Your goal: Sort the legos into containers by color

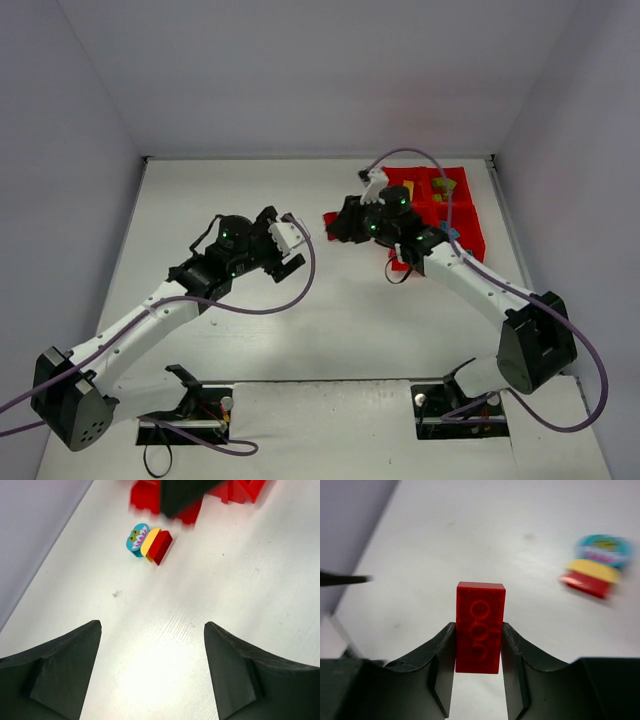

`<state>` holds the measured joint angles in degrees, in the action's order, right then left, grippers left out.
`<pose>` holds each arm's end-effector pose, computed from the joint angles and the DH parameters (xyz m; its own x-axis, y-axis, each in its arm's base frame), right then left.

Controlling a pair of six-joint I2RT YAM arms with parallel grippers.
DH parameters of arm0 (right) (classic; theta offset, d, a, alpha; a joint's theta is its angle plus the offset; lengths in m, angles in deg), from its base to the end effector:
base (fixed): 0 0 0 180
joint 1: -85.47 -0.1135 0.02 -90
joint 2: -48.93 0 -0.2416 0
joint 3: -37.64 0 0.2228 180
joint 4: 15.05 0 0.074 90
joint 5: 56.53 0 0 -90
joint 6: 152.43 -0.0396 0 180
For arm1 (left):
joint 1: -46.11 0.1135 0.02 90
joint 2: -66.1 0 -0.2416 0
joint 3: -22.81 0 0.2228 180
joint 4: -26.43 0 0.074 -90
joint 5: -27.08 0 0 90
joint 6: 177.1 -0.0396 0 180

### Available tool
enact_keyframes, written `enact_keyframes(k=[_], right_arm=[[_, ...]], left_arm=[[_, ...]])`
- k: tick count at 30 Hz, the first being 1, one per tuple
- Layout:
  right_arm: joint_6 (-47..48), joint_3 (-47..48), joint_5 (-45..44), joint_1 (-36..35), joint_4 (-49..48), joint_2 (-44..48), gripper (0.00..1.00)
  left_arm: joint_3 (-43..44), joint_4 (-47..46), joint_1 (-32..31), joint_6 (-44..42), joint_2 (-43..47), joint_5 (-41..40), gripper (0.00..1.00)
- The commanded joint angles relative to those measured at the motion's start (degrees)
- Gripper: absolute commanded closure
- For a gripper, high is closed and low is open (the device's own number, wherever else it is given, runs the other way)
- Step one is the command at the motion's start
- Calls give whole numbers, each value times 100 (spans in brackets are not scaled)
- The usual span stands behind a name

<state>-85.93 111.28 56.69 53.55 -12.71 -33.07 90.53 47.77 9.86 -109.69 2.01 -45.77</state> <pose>0.2594 0.1800 0.2999 -0.4694 0.1393 -0.8719 -0.6843 0.5666 0.4589 0.1893 -0.1533 0.3109 0.0776 0.3983 -0.9140 0.8251 0.4890 0.2831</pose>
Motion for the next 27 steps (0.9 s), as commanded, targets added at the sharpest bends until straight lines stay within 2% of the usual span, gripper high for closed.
enact_keyframes(k=[1, 3, 7, 12, 18, 20, 25, 27], right_arm=[[873, -36, -1370, 590, 448, 518, 100], [1171, -45, -2115, 775, 676, 571, 100], [1594, -54, -2900, 1108, 862, 439, 99], [1534, -1, -3174, 1662, 888, 62, 92], [1454, 60, -3473, 1891, 888, -580, 73], [1437, 78, -3456, 1935, 888, -790, 63], [1401, 131, -3316, 1944, 888, -924, 42], [1401, 122, -3289, 1944, 888, -792, 36]], left_arm=[[415, -369, 30, 465, -6, -448, 22], [407, -466, 30, 685, -24, -747, 18], [564, -379, 39, 1001, -208, -1090, 17], [740, -211, 48, 1327, -428, -1328, 17], [1073, 26, 48, 1827, -876, -1267, 17], [1214, 149, 48, 2179, -1131, -1249, 17], [2040, 579, 21, 4047, -1930, -1827, 17], [2243, 694, -22, 4393, -2133, -1978, 17]])
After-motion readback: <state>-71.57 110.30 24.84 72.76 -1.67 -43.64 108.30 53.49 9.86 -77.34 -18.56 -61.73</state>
